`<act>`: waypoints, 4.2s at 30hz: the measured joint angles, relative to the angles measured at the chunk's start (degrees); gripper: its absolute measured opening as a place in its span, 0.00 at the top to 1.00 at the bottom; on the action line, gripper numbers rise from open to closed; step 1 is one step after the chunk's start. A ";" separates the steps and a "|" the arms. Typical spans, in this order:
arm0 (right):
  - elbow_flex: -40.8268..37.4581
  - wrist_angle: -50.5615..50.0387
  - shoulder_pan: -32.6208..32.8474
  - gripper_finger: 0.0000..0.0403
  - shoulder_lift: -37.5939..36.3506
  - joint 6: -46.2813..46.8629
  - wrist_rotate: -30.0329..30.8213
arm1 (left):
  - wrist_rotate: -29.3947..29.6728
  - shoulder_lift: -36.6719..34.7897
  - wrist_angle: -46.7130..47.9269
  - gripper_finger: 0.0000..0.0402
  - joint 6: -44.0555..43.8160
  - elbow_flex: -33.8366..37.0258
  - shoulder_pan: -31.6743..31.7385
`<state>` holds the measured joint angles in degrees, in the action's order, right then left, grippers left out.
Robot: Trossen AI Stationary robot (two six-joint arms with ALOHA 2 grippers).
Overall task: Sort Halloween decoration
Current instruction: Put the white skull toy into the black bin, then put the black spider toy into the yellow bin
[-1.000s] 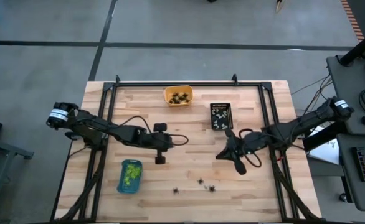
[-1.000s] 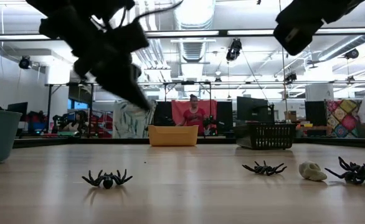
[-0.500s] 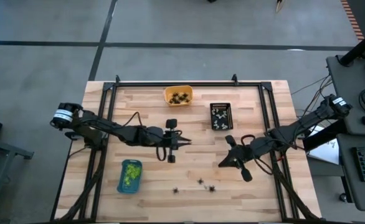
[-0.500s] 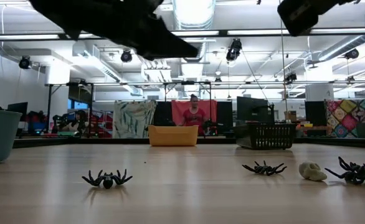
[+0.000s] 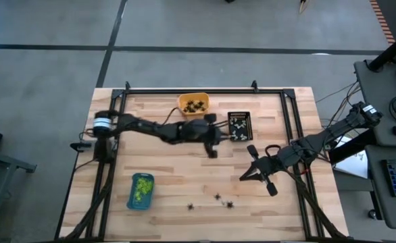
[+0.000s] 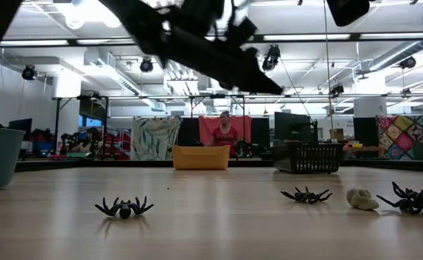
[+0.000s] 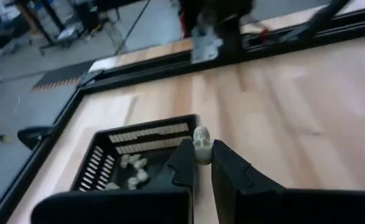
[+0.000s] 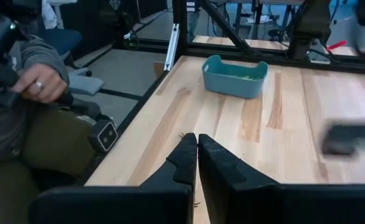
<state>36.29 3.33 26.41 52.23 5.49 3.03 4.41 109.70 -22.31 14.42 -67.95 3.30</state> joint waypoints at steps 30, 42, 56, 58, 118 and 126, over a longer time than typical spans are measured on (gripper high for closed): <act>-0.15 -0.02 -0.17 0.98 0.36 1.12 0.17 | -0.43 15.48 19.89 0.62 -5.95 -22.07 6.64; -0.22 -0.03 -0.17 0.98 1.18 10.32 7.56 | -0.44 6.76 29.50 0.70 -6.20 -19.07 0.91; 2.10 0.18 -0.17 0.98 9.14 21.51 7.79 | 10.86 -8.65 29.53 0.81 -14.39 -3.99 -13.00; 3.73 0.21 -0.17 0.98 11.31 21.66 7.87 | 12.12 -10.66 29.04 0.81 -16.20 -1.96 -15.14; 45.70 -51.69 5.60 0.56 56.69 16.93 -3.08 | 41.79 -29.87 22.70 0.81 -21.72 19.26 -38.21; 45.59 -50.41 5.57 0.57 59.31 18.14 -4.57 | 41.79 -29.87 22.24 0.81 -19.75 19.26 -37.98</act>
<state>81.89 -47.07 31.99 111.54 23.63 -1.54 46.20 79.83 -0.07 -5.33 -48.69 -34.68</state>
